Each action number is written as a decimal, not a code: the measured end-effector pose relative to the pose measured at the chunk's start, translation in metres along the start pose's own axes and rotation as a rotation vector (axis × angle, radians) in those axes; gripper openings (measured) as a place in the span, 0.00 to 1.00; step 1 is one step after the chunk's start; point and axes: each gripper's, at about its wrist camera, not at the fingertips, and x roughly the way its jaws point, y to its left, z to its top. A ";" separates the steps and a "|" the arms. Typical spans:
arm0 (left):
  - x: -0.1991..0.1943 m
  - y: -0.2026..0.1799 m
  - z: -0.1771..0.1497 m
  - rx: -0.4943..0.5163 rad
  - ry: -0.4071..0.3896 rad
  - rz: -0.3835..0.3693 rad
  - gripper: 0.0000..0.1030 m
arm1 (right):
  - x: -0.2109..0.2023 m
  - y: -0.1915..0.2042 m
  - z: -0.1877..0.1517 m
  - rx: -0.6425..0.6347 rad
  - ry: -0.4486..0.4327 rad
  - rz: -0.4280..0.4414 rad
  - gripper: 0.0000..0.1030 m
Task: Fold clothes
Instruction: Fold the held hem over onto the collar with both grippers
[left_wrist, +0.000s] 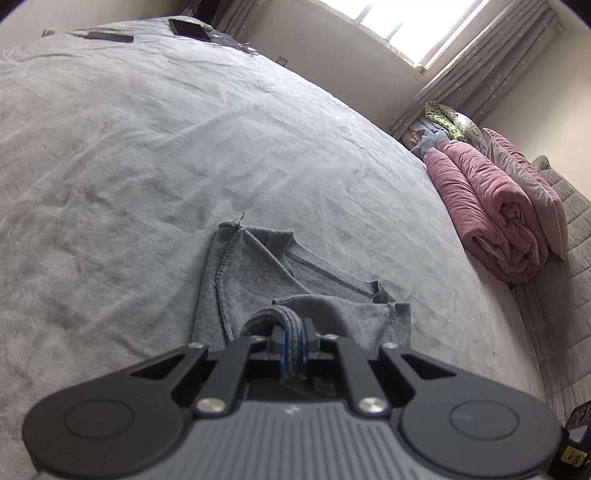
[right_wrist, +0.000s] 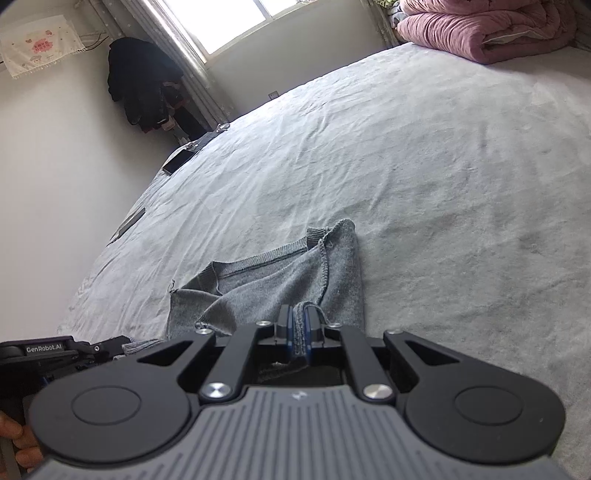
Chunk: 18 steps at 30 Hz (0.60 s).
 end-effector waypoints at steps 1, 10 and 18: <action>0.004 0.002 0.003 -0.007 0.001 0.004 0.07 | 0.005 0.000 0.003 0.012 0.004 0.005 0.08; 0.040 0.009 0.028 -0.051 0.005 0.007 0.07 | 0.041 -0.005 0.024 0.054 -0.005 -0.009 0.08; 0.067 0.023 0.042 -0.107 0.012 -0.028 0.07 | 0.064 -0.006 0.037 0.061 -0.007 -0.032 0.08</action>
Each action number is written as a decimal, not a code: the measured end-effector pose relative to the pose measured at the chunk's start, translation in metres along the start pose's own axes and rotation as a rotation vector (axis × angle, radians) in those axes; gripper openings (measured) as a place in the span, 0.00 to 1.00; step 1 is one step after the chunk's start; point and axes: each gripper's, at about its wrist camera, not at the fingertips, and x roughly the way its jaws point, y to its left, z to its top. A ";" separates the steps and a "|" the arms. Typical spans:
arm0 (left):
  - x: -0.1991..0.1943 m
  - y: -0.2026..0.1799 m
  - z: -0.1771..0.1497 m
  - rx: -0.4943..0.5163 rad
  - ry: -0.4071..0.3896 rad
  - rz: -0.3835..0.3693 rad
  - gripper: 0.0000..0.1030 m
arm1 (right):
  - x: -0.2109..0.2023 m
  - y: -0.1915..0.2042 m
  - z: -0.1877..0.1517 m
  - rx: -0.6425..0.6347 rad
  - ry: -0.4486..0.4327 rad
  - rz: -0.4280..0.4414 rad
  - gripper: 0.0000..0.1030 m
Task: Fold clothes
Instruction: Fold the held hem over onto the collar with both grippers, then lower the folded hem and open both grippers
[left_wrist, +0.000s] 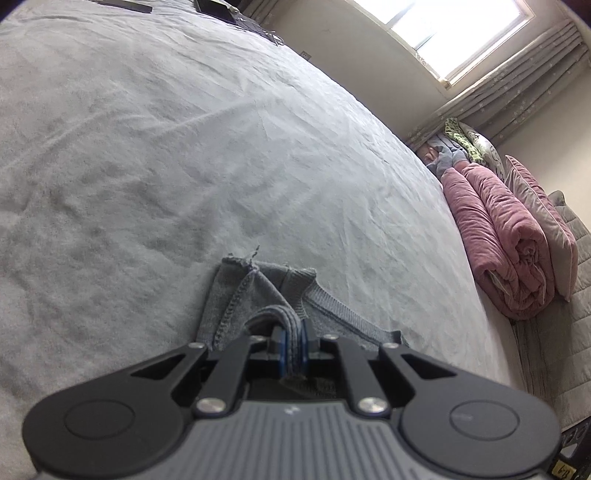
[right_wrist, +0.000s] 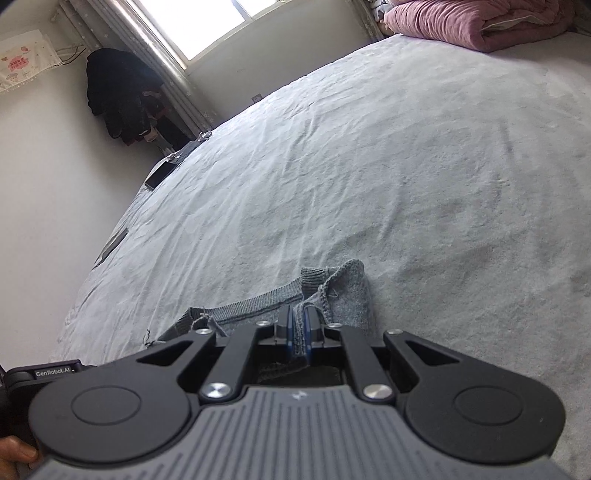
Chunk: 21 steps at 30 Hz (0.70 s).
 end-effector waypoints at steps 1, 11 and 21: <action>0.003 0.000 0.002 -0.001 0.000 -0.002 0.07 | 0.003 -0.001 0.001 0.005 0.002 -0.005 0.08; 0.033 0.003 0.017 -0.024 0.018 0.005 0.08 | 0.021 -0.009 0.007 0.073 -0.016 -0.029 0.10; 0.017 0.012 0.030 0.023 -0.087 0.005 0.34 | 0.008 -0.027 0.001 0.093 -0.127 -0.098 0.22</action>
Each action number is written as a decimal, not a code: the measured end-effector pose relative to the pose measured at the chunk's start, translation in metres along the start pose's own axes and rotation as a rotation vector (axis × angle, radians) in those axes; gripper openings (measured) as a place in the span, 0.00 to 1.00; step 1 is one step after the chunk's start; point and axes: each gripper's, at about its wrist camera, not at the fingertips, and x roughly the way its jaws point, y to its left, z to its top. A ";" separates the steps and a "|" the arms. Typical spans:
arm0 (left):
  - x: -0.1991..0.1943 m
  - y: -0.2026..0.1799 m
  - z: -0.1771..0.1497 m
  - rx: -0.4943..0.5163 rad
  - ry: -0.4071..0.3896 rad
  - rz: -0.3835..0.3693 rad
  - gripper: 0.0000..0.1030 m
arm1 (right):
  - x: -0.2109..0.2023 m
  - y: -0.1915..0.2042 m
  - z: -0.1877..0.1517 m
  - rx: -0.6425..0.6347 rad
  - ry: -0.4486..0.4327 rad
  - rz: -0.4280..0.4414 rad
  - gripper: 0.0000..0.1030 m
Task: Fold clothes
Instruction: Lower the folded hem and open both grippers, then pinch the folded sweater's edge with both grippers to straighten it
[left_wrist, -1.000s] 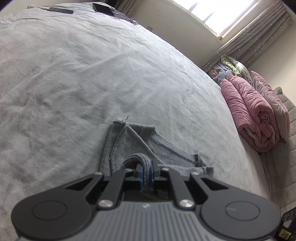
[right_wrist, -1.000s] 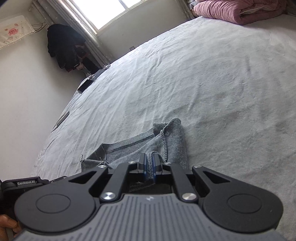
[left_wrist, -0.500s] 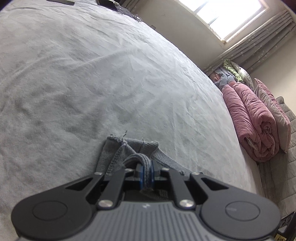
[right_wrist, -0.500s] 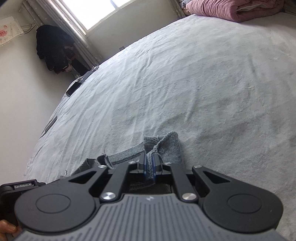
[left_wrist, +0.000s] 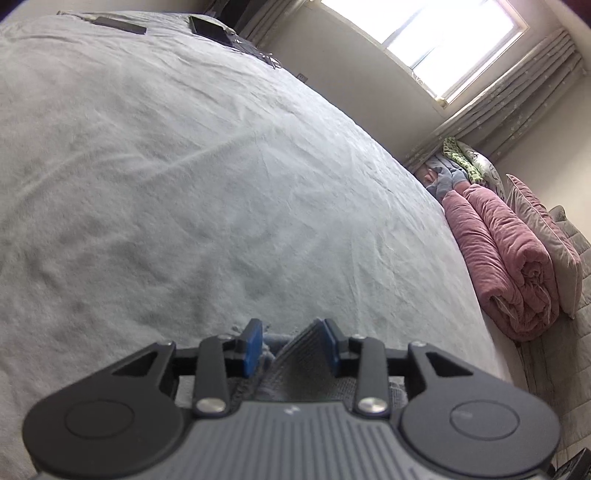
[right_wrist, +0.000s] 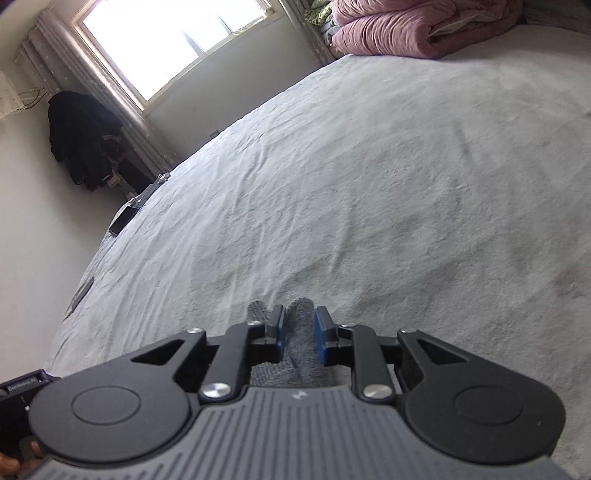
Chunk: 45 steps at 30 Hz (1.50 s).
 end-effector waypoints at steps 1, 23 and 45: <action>-0.003 0.001 0.000 0.008 -0.004 0.003 0.34 | -0.002 -0.001 -0.001 -0.001 -0.004 -0.002 0.22; -0.121 0.008 -0.102 0.093 0.130 0.058 0.43 | -0.117 0.005 -0.073 -0.168 0.146 0.032 0.36; -0.118 0.026 -0.147 0.053 0.087 0.042 0.29 | -0.120 -0.024 -0.104 -0.151 0.200 0.131 0.30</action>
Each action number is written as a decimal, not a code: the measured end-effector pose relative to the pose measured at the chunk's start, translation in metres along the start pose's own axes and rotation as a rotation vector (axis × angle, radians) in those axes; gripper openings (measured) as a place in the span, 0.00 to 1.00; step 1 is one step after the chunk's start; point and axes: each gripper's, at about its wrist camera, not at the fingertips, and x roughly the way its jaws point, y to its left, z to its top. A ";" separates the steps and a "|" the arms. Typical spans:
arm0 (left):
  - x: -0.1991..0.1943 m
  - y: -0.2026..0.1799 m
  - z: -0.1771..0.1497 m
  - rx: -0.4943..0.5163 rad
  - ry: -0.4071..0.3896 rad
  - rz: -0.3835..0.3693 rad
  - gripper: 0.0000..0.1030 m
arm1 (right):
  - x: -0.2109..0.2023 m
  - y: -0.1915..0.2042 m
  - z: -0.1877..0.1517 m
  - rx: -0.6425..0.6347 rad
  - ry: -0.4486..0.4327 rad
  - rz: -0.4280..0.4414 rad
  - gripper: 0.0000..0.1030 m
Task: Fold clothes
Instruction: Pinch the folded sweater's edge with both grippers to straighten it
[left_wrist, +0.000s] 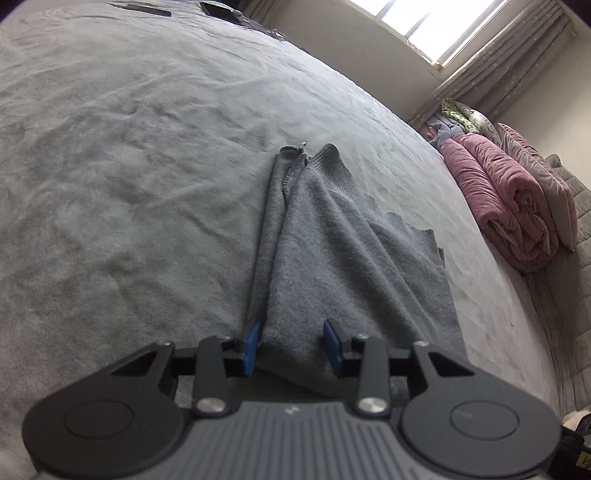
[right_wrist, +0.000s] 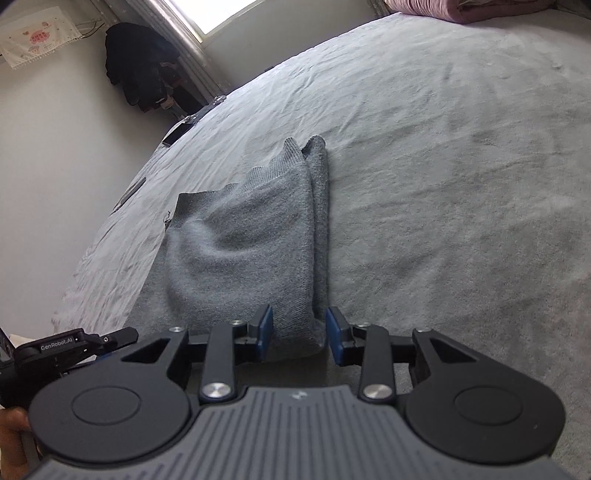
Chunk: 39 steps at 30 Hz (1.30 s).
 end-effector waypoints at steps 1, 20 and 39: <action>0.001 0.001 0.000 0.000 0.003 -0.002 0.23 | 0.001 0.002 -0.001 -0.015 0.004 -0.017 0.17; -0.009 0.010 -0.005 0.117 0.034 0.039 0.12 | 0.006 -0.003 0.002 -0.045 0.050 -0.053 0.06; -0.026 -0.049 -0.022 0.427 -0.110 0.073 0.28 | -0.001 0.048 -0.015 -0.350 -0.072 -0.036 0.15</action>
